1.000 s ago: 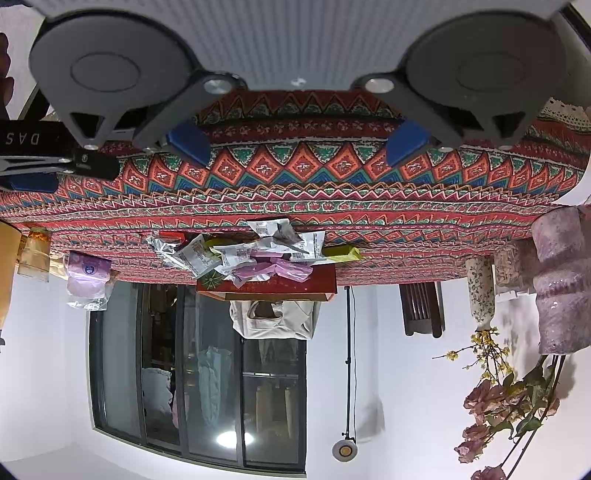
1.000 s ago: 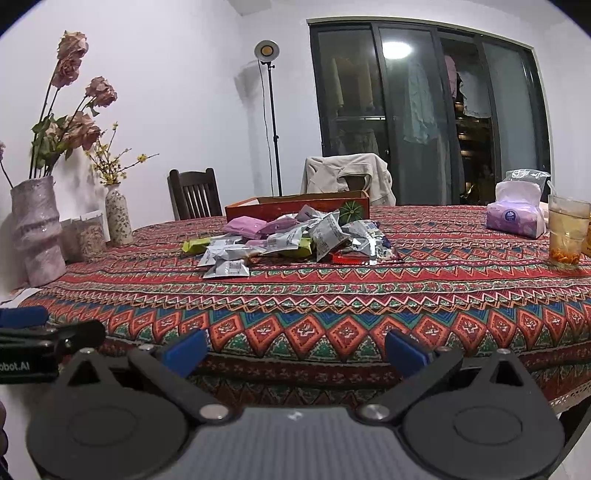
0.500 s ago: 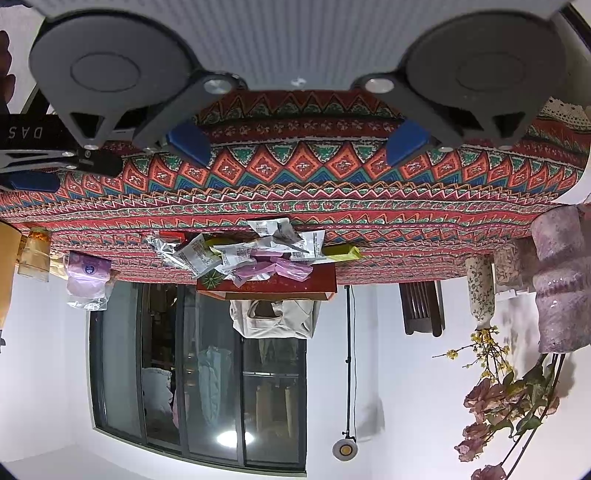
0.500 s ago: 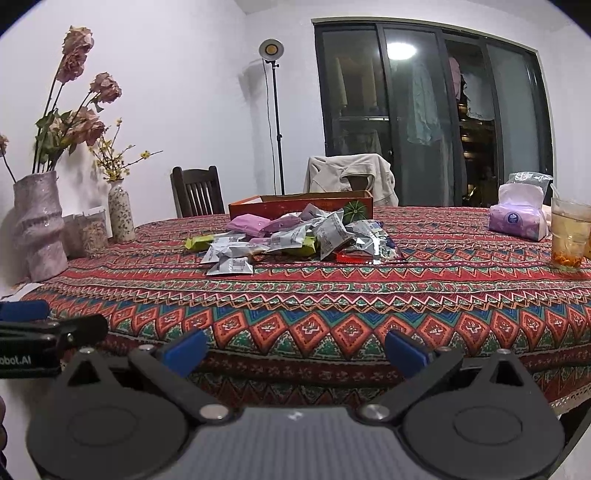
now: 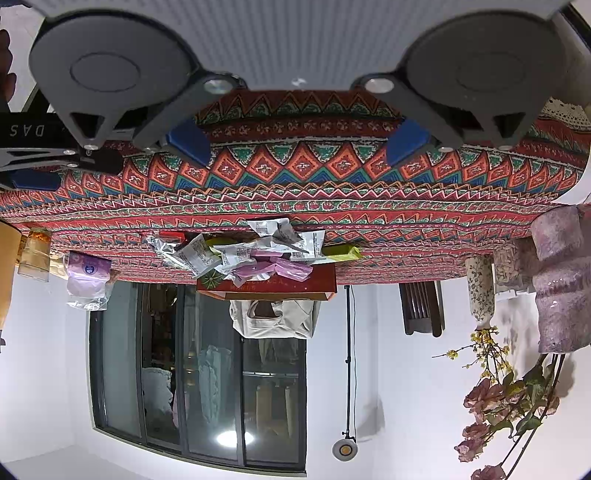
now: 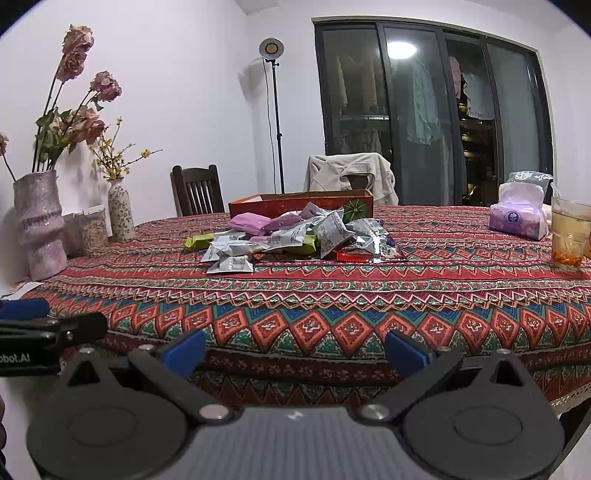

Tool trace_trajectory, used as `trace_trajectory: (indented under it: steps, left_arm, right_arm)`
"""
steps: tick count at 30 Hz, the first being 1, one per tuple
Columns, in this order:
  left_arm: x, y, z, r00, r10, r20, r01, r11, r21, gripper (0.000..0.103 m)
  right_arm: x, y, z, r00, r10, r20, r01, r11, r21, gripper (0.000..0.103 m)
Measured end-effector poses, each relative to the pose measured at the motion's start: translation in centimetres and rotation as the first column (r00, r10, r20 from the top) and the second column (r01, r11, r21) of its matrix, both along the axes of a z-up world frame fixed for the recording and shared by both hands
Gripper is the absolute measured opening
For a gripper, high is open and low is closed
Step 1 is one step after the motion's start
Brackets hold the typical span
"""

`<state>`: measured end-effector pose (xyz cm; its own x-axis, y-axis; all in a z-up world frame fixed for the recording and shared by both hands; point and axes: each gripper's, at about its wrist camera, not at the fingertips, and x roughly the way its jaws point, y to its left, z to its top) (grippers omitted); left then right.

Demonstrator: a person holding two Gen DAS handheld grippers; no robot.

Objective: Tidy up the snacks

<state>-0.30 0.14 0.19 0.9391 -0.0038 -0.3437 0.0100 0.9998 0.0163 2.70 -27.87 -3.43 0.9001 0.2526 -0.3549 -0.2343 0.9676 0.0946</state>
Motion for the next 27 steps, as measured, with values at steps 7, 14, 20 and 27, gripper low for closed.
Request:
trace_trajectory:
  steps: [7, 14, 20, 27]
  left_arm:
    - [0.0, 0.0, 0.0, 1.0, 0.0, 0.0, 0.0, 1.0, 0.0, 0.103]
    - [0.0, 0.0, 0.0, 1.0, 0.0, 0.0, 0.0, 1.0, 0.0, 0.103]
    - [0.1, 0.0, -0.1, 1.0, 0.0, -0.003, 0.0, 1.0, -0.002, 0.103]
    - [1.4, -0.3, -0.6, 1.0, 0.004, -0.015, -0.004, 1.0, 0.023, 0.103]
  right_arm:
    - [0.0, 0.0, 0.0, 1.0, 0.0, -0.001, 0.0, 1.0, -0.001, 0.103]
    - [0.0, 0.0, -0.1, 1.0, 0.0, 0.002, 0.0, 1.0, -0.004, 0.103]
    - [0.1, 0.0, -0.1, 1.0, 0.0, 0.003, 0.0, 1.0, -0.005, 0.103]
    - [0.5, 0.0, -0.1, 1.0, 0.012, 0.015, -0.012, 1.0, 0.008, 0.103]
